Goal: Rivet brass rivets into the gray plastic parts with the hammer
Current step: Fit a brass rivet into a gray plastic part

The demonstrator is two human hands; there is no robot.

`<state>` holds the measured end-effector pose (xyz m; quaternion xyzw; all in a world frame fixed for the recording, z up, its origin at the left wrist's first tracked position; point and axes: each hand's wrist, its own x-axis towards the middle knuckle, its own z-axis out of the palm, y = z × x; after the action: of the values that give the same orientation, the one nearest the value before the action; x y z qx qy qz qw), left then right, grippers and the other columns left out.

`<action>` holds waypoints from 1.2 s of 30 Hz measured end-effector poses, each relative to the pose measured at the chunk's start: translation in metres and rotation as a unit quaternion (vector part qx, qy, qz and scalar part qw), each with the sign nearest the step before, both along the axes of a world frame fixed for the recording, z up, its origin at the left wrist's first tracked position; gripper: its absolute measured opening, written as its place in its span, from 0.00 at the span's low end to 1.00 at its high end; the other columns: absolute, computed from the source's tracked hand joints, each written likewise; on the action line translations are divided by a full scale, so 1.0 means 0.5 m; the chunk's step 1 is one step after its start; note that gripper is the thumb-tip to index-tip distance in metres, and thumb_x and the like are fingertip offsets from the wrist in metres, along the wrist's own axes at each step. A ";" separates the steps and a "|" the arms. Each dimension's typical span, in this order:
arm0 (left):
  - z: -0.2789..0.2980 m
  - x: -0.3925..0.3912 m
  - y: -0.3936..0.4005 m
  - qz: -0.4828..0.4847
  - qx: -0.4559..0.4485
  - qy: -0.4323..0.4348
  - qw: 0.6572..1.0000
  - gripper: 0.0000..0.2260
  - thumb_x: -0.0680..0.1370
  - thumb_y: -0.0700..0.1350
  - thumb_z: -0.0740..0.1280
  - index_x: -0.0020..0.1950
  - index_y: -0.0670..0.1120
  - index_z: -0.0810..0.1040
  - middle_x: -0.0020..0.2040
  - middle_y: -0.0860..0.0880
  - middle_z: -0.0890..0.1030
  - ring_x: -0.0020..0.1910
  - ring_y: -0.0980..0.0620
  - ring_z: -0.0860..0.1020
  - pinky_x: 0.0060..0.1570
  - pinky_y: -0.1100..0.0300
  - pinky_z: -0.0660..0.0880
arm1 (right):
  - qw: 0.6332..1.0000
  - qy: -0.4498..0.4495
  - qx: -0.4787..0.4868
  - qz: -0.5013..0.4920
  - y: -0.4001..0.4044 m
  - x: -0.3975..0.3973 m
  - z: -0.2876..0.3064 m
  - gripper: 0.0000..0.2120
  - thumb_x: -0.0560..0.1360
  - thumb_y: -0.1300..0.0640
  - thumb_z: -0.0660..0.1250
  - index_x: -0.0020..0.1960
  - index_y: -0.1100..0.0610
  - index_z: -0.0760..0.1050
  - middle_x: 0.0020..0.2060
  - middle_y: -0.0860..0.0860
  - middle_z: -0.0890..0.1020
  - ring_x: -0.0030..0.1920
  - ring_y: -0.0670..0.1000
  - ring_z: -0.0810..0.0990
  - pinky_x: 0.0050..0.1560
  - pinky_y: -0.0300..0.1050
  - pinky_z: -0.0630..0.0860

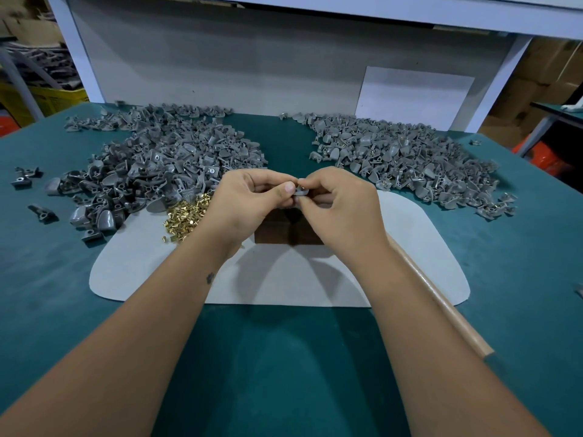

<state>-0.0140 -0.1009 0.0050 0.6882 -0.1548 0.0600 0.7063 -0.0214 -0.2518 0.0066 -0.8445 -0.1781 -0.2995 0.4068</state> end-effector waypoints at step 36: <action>-0.006 0.007 -0.004 0.086 0.143 -0.156 0.974 0.08 0.77 0.40 0.72 0.40 0.52 0.82 0.37 0.50 0.80 0.42 0.53 0.76 0.47 0.49 0.74 | 0.982 0.124 0.113 0.081 -0.001 -0.007 0.023 0.04 0.74 0.64 0.68 0.42 0.57 0.77 0.35 0.47 0.80 0.37 0.44 0.76 0.41 0.38 0.74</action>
<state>-0.0106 -0.1027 0.0018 0.7746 -0.2102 0.2044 0.5603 -0.0246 -0.2525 0.0183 -0.8065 -0.1596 -0.1764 0.5412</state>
